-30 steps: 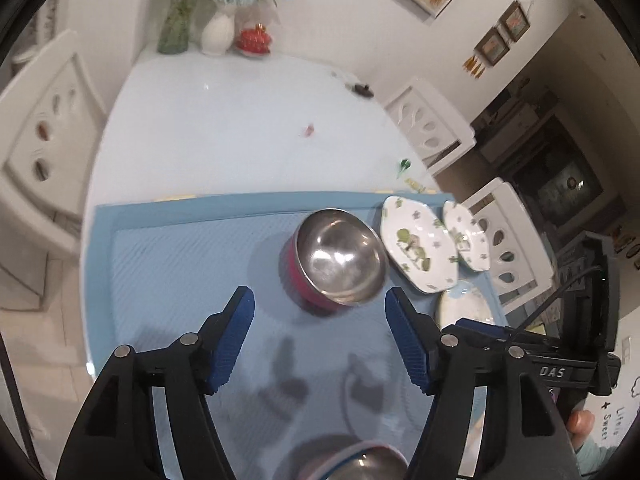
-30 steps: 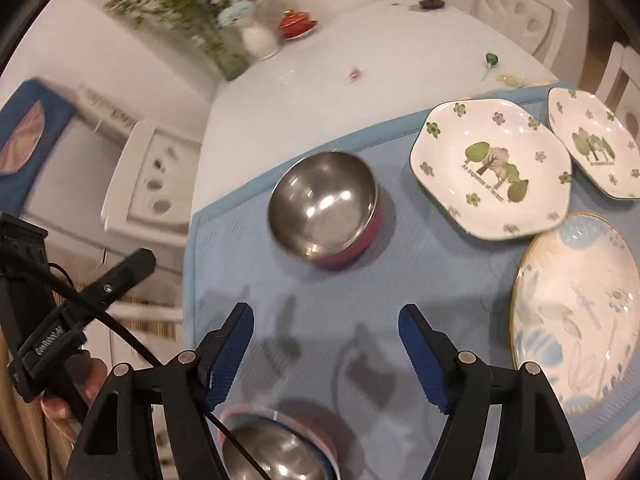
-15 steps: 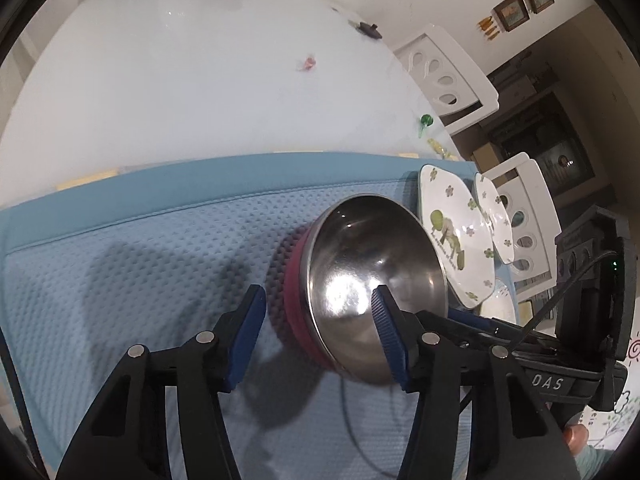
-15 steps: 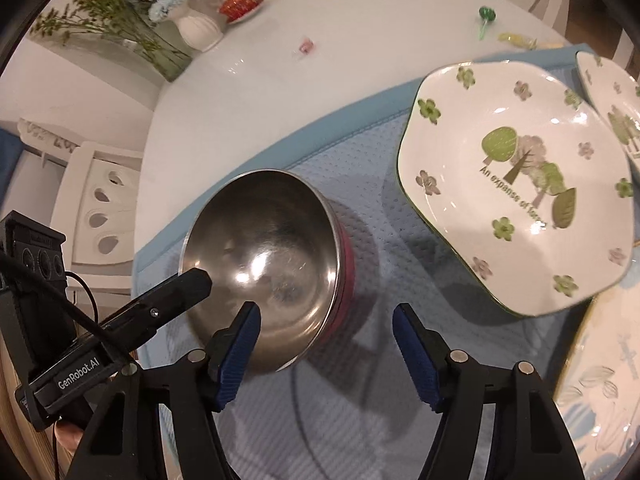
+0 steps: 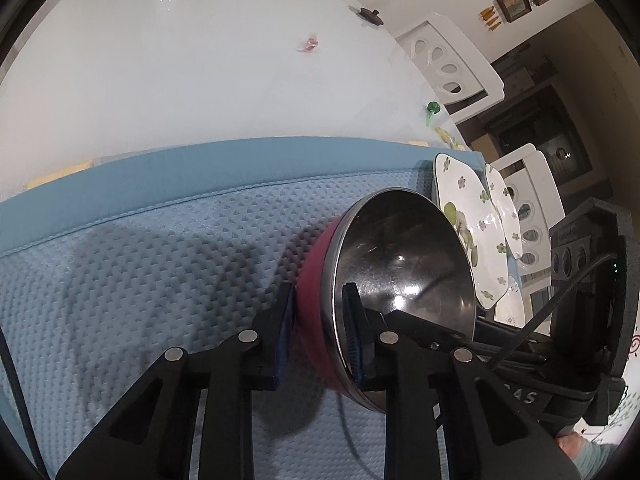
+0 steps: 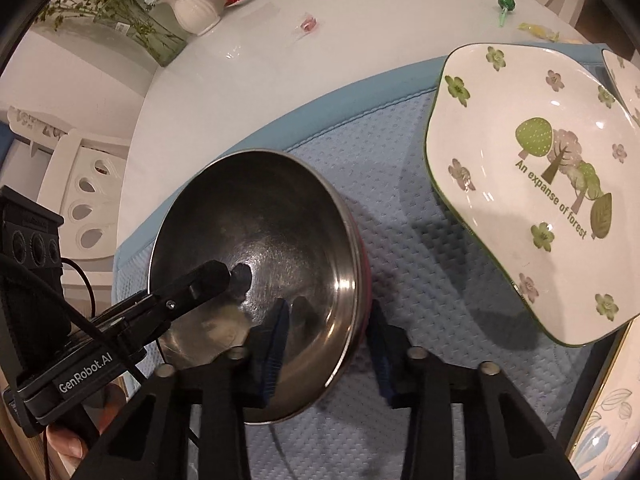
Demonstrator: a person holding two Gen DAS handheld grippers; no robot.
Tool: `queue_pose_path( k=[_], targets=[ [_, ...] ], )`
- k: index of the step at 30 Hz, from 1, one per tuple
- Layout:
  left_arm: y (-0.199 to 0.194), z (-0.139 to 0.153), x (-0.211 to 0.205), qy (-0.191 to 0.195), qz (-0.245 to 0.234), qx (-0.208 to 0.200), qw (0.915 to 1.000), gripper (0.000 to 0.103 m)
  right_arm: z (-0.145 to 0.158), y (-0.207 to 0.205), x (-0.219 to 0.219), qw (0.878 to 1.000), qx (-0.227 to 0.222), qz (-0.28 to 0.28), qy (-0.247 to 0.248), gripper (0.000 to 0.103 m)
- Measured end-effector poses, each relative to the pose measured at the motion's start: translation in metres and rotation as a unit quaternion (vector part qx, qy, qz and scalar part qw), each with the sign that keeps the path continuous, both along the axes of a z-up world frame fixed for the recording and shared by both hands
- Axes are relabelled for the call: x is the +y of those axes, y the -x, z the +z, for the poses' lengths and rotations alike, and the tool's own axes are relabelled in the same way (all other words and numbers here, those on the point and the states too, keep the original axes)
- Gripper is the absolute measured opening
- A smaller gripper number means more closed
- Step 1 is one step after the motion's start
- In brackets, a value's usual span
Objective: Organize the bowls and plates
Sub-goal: 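Grasp the rim of the magenta steel bowl with both grippers, then carry the magenta bowl and lower it into the blue steel bowl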
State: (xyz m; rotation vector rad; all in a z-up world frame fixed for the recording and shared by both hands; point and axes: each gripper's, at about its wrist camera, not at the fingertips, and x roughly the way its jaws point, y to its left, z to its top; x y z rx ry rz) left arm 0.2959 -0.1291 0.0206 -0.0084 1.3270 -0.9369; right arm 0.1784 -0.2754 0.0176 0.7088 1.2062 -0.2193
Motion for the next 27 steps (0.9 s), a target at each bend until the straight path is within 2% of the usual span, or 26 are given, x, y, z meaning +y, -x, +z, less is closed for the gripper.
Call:
queue_pose_path(
  k=[2,6,11,17,21,24,27],
  targets=[
    [0.0,0.0,0.0,-0.002,0.001,-0.001,1.0,0.02,-0.001,0.0,0.002,1.0,0.006,-0.002,0.012,0.023],
    [0.006,0.014,0.002,0.003,0.0,-0.005,1.0,0.02,0.01,0.005,0.0,1.0,0.002,-0.009,0.005,0.022],
    [0.024,0.059,0.012,0.024,0.011,-0.038,0.999,0.02,0.058,0.014,0.005,0.999,-0.025,-0.009,0.024,0.022],
    [0.058,0.129,0.041,0.054,0.034,-0.087,0.9942,0.02,0.124,0.039,0.02,0.997,-0.069,0.0,0.032,0.022],
    [0.091,0.172,0.062,0.052,0.051,-0.12,0.99,0.02,0.161,0.06,0.041,0.996,-0.087,0.016,0.029,0.022],
    [0.118,0.191,0.078,0.046,0.067,-0.132,0.9879,0.02,0.18,0.082,0.061,0.995,-0.089,0.027,0.024,0.022],
    [0.145,0.198,0.094,0.042,0.081,-0.133,0.9869,0.02,0.19,0.11,0.076,0.995,-0.085,0.039,0.017,0.022]
  ],
)
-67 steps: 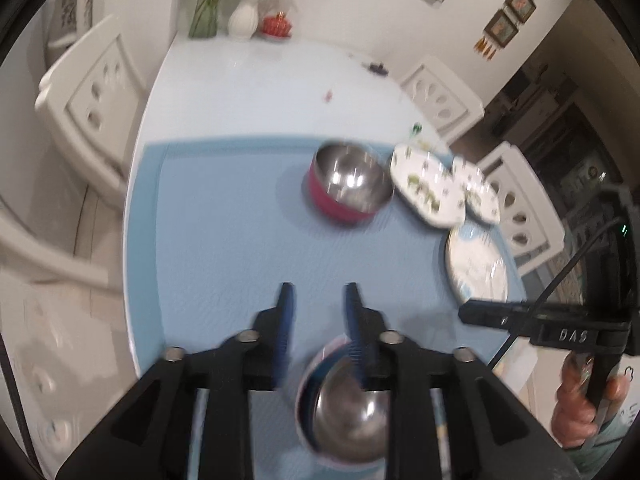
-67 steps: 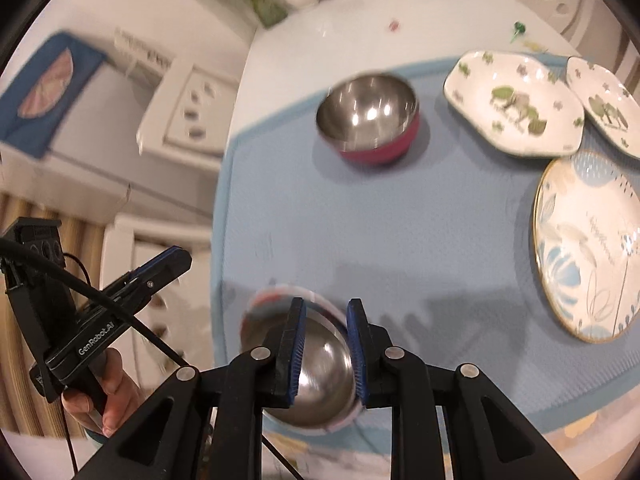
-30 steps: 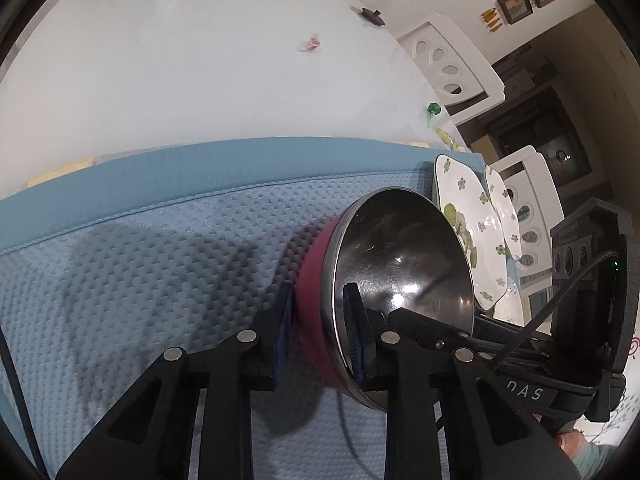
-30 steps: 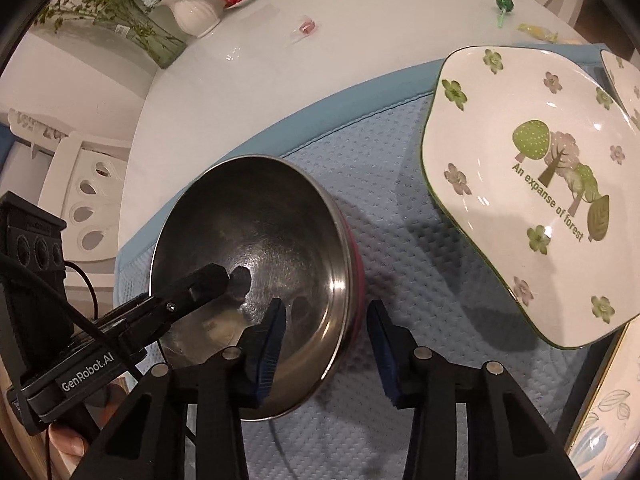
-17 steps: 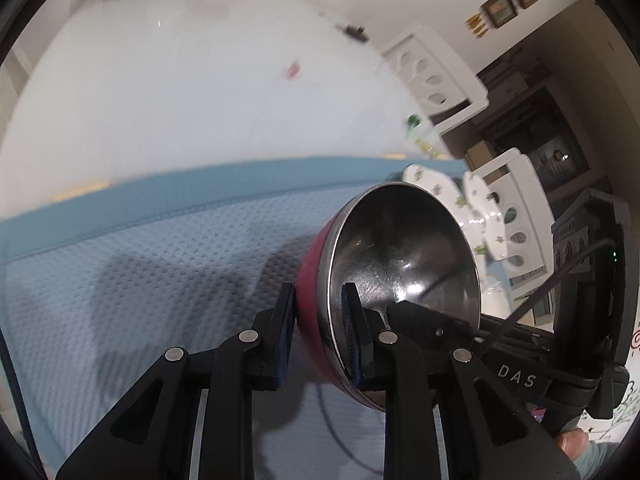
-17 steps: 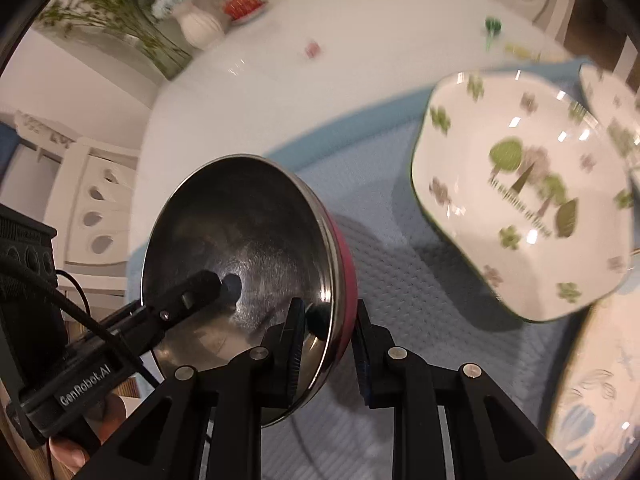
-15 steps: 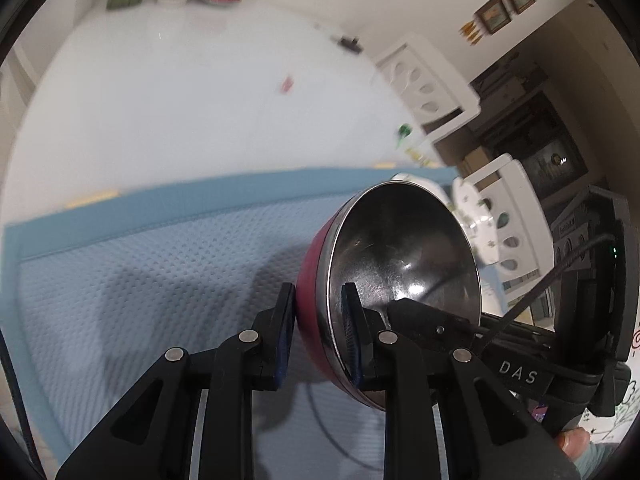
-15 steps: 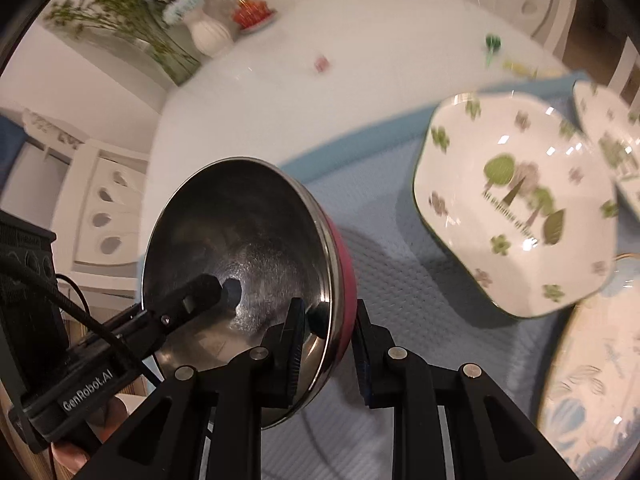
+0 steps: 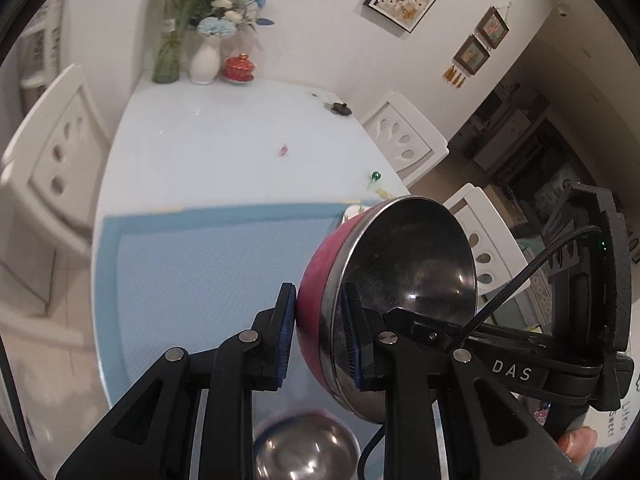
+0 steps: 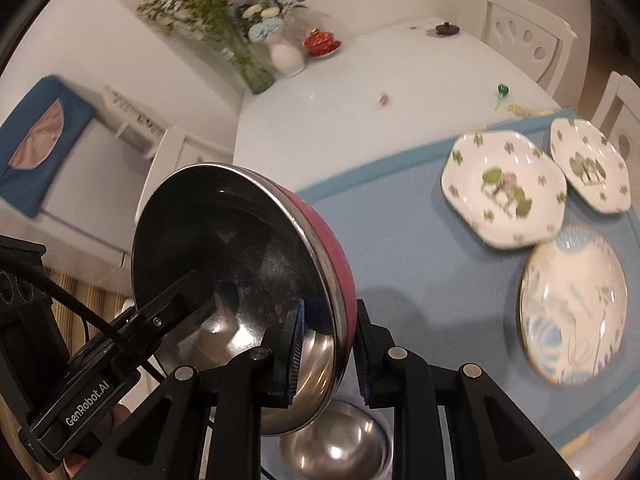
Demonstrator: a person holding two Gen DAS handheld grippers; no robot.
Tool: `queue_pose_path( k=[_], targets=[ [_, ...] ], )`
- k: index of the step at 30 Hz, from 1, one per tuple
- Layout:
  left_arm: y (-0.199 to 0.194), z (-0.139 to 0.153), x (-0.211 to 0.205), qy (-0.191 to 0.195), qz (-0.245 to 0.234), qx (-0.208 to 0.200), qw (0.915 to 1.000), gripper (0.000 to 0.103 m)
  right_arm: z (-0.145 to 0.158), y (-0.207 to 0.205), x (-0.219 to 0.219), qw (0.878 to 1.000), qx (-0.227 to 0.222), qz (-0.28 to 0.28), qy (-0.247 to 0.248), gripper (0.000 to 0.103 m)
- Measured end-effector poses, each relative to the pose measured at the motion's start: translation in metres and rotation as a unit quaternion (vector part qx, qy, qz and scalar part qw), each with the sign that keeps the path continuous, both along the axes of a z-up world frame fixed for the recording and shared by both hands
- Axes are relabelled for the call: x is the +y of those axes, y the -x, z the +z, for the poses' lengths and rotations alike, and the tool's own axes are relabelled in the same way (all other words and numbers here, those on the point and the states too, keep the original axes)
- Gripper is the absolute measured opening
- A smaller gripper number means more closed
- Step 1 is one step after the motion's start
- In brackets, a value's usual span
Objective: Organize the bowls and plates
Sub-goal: 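Carry the magenta bowl and lower it into the blue steel bowl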
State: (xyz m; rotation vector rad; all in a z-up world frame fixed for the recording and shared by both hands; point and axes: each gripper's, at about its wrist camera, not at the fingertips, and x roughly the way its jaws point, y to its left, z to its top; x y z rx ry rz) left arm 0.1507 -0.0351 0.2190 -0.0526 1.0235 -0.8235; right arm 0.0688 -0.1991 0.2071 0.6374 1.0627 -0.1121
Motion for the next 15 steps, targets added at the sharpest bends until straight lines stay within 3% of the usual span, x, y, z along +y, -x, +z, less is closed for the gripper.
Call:
queue_pose_path(
  k=[5,15],
  targets=[
    [0.041,-0.012,0.028,-0.007,0.027,0.018,0.9995,0.02,-0.008,0.037,0.024,0.999,0.026,0.031,-0.012,0.022],
    [0.097,-0.08,0.06,-0.044,0.08,0.104,0.9904,0.02,-0.074,0.08,0.05,0.986,0.129,0.104,-0.022,0.022]
  ],
)
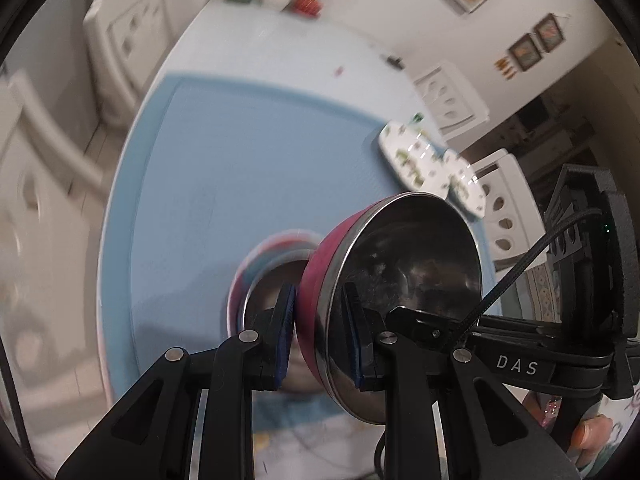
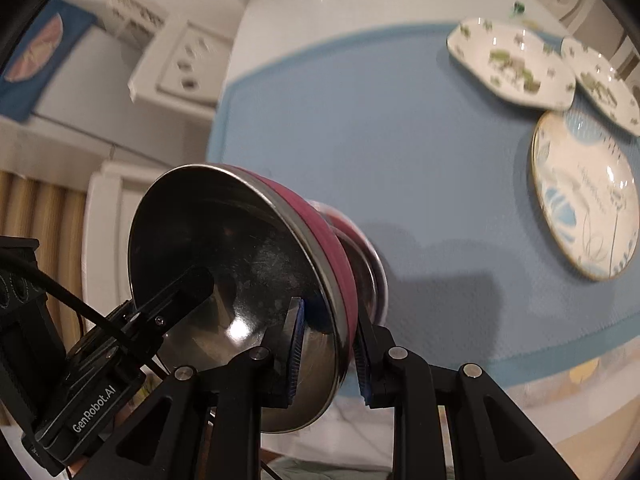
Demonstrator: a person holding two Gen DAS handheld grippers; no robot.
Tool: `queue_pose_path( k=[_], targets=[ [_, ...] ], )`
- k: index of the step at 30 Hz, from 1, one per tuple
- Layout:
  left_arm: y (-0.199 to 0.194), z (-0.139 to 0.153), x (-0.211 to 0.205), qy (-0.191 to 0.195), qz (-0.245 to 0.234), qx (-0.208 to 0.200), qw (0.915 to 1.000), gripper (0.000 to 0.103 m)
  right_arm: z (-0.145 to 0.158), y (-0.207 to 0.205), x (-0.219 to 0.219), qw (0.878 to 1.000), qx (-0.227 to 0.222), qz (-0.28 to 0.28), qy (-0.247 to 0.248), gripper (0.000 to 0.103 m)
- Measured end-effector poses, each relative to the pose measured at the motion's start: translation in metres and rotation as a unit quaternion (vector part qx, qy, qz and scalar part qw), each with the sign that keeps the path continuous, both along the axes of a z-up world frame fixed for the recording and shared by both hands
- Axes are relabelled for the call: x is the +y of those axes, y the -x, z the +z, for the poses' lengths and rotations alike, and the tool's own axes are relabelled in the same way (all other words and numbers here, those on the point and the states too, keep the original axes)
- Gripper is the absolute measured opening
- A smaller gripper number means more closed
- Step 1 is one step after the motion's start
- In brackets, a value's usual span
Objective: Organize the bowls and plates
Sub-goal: 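Carry the magenta bowl and lower it into the blue steel bowl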
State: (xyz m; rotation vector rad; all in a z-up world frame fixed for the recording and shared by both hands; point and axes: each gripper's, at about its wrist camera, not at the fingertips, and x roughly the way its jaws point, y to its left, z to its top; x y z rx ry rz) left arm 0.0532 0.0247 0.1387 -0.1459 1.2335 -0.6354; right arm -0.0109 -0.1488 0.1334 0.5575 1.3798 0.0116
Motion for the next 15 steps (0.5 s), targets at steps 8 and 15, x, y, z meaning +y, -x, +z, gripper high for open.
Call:
queue_pose_path(
  k=[8,15],
  targets=[
    [0.024,-0.028,0.011,-0.013,0.013,0.025,0.9995,0.02,-0.028,0.013,0.008,0.999,0.032,0.023,0.012,0.022],
    [0.018,-0.036,0.009,-0.015,0.019,0.031,0.9992,0.02,-0.037,0.008,0.008,0.999,0.035,0.028,0.013,0.023]
  ],
)
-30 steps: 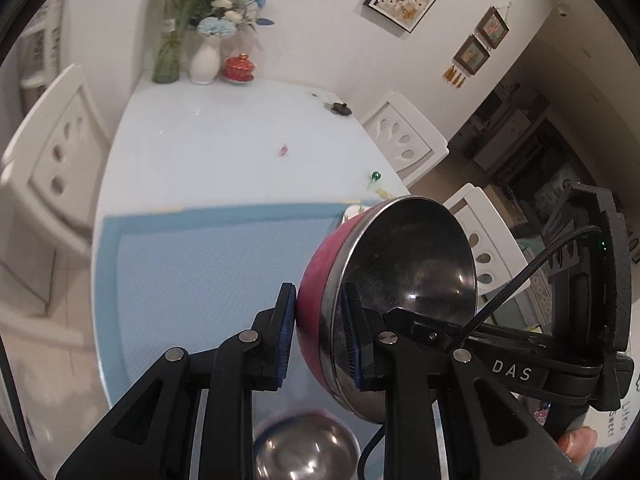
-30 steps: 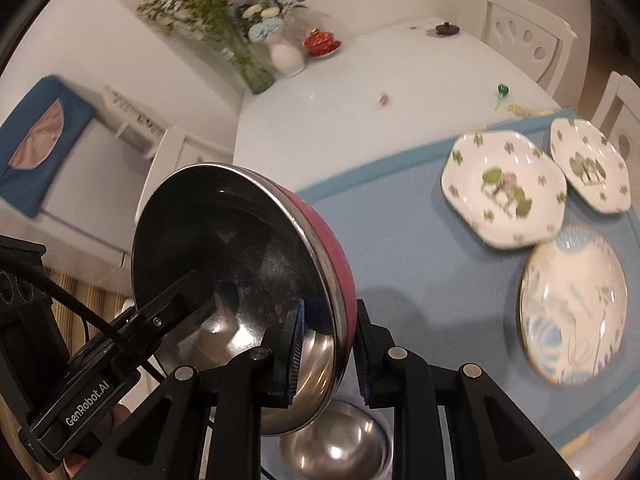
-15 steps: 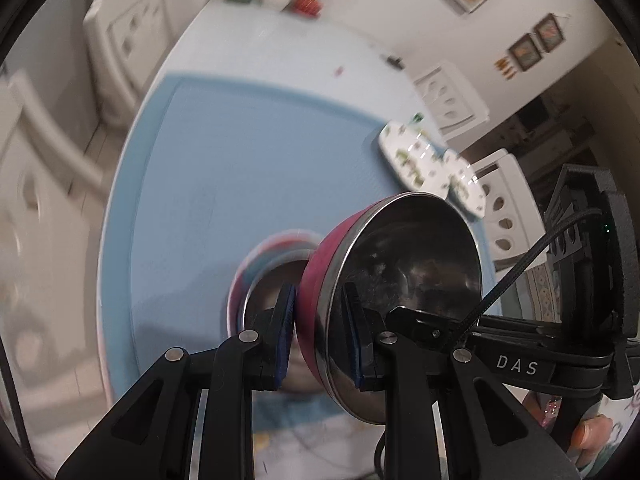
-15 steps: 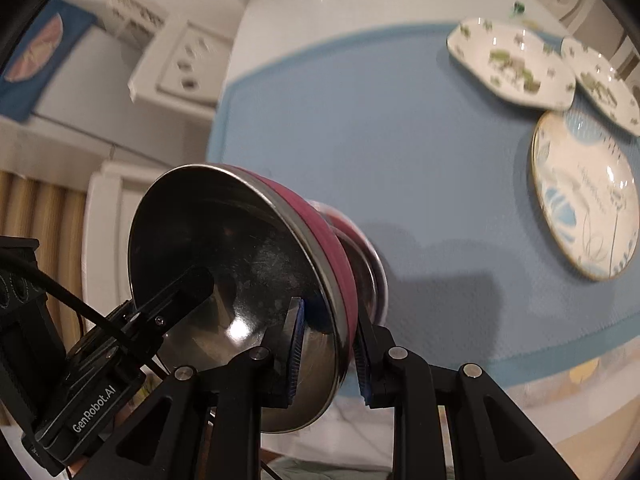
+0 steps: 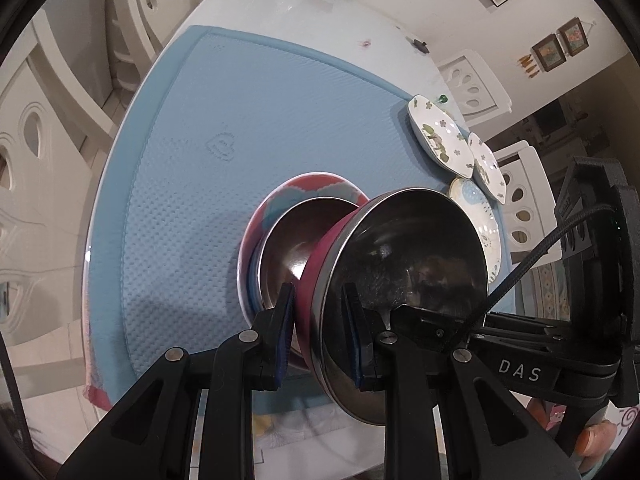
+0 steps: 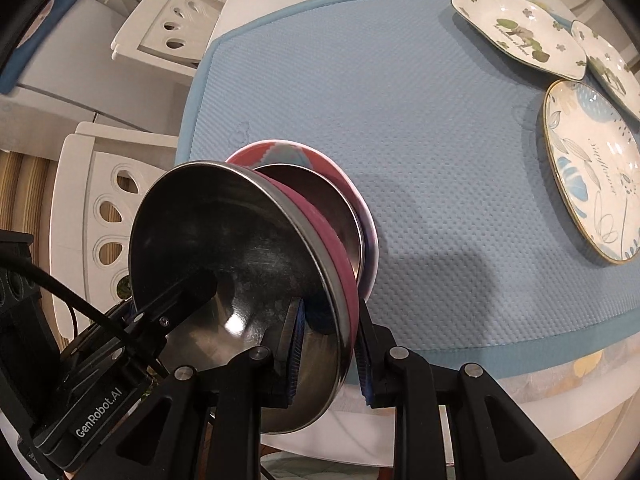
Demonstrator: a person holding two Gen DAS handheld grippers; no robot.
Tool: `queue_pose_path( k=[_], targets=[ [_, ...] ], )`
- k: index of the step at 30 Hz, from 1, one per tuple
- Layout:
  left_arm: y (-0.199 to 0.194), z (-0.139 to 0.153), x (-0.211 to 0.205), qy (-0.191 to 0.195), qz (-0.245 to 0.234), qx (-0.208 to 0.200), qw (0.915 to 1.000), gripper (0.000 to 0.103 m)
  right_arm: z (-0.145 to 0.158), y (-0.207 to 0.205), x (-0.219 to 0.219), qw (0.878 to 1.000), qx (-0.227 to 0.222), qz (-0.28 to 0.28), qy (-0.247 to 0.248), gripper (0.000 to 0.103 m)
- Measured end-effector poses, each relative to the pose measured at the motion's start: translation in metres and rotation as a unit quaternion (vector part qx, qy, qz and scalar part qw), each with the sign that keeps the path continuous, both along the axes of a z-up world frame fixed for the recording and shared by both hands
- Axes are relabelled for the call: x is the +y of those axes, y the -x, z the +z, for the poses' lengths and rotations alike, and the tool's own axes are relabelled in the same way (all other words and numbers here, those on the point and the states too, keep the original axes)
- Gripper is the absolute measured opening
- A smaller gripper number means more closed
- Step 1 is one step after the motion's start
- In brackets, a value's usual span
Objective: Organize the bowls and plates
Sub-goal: 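Carry the magenta bowl and lower it into the blue steel bowl, then open both grippers and move them to the large Sunflower plate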
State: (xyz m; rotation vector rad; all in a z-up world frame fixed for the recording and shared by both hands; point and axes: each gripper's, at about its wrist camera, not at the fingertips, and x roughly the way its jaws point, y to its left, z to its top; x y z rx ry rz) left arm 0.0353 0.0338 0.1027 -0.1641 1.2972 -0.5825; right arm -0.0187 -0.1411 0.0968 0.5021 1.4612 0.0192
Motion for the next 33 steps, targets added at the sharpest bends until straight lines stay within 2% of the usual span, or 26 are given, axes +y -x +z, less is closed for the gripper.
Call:
queue_pose_path(
  k=[5,10,14,16,19,21,25,28,31,33],
  targets=[
    [-0.005,-0.003,0.0,0.001,0.001,0.007,1.0,0.02,-0.004,0.0,-0.003,1.0,0.006,-0.006,-0.01,0.023],
    [-0.01,-0.004,0.001,-0.019,0.006,-0.003,0.9998,0.024,-0.011,-0.003,-0.006,1.0,0.014,-0.006,-0.024,0.023],
    [-0.014,-0.003,0.009,-0.018,0.013,-0.006,0.9997,0.026,-0.01,0.0,-0.011,0.999,0.02,-0.005,-0.031,0.023],
    [-0.015,-0.001,0.018,-0.02,0.024,-0.016,0.9994,0.027,-0.002,0.003,-0.014,1.0,0.001,-0.003,-0.027,0.023],
    [-0.017,-0.003,0.024,-0.001,0.017,-0.006,0.9998,0.027,0.011,0.006,-0.014,1.0,-0.023,0.016,0.006,0.023],
    [-0.016,-0.002,0.021,-0.01,0.011,-0.011,0.9998,0.027,0.013,0.009,-0.014,0.999,-0.026,0.022,-0.006,0.023],
    [-0.017,0.016,0.015,-0.006,-0.003,-0.032,0.9995,0.027,0.017,0.02,-0.02,0.999,-0.033,0.022,-0.022,0.023],
    [-0.017,0.041,0.004,0.007,-0.02,-0.067,0.9975,0.027,0.025,0.029,-0.034,0.998,-0.045,0.006,-0.041,0.023],
    [-0.016,0.068,-0.017,0.013,-0.04,-0.103,0.9937,0.027,0.041,0.037,-0.054,0.995,-0.081,-0.018,-0.05,0.023],
    [-0.014,0.081,-0.034,0.026,-0.053,-0.113,0.9918,0.027,0.055,0.044,-0.075,0.992,-0.111,-0.035,-0.054,0.023]
  ],
)
